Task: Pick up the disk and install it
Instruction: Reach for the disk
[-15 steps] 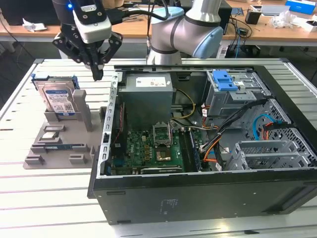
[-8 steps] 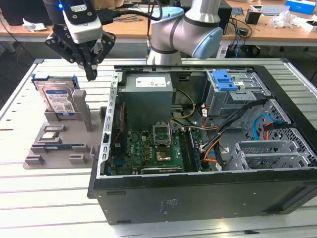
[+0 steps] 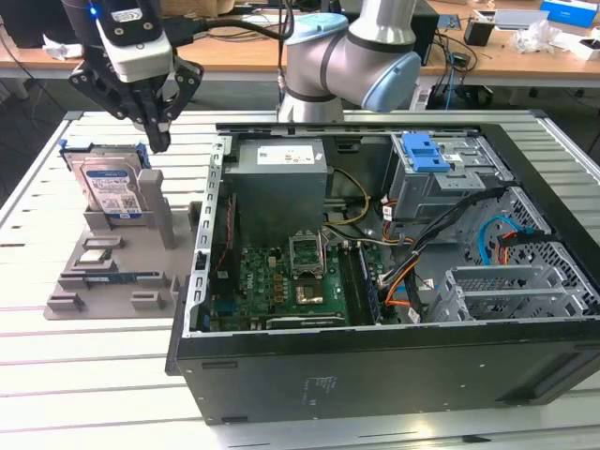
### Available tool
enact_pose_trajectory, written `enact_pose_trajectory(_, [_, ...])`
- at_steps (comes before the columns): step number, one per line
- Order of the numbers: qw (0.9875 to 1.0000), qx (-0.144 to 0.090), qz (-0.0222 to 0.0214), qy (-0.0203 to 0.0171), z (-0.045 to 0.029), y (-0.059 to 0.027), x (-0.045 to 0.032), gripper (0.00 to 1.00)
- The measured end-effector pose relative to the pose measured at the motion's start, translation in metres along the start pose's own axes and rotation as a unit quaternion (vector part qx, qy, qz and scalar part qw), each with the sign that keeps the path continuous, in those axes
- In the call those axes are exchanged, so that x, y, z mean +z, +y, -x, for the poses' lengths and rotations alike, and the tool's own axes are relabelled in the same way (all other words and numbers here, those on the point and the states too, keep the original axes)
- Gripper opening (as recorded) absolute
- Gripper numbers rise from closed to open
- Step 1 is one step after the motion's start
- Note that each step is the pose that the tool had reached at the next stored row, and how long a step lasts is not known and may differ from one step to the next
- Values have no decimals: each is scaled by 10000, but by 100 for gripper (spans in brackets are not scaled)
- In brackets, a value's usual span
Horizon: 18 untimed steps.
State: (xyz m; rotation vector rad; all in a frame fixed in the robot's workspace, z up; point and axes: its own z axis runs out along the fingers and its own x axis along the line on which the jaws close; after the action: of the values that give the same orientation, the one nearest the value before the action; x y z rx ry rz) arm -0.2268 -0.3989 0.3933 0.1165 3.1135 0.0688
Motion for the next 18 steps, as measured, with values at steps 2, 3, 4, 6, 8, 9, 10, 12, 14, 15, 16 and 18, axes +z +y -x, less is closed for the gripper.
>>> enact_pose_trajectory(2, [10000,0,0,0,-35,-3,-1,11])
enact_pose_trajectory(3, [10000,1,0,0,-50,-4,-1,11])
enact_pose_trajectory(4, [10000,1,0,0,-73,-5,-2,11])
enact_pose_trajectory(6, [10000,1,0,0,-112,-8,-3,11])
enact_pose_trajectory(8, [10000,0,0,0,-146,-11,-4,11])
enact_pose_trajectory(9, [10000,0,0,0,-169,-13,-4,11])
enact_pose_trajectory(10, [10000,0,0,0,-186,-14,-5,11])
enact_pose_trajectory(12, [10000,0,0,0,-215,-16,-6,11])
enact_pose_trajectory(14, [10000,1,0,0,-279,-21,-7,11])
enact_pose_trajectory(15, [10000,1,0,-1,-300,-22,-8,11])
enact_pose_trajectory(16, [10000,1,0,0,-317,-23,-8,11])
enact_pose_trajectory(18, [10000,0,0,0,-356,-26,-9,11])
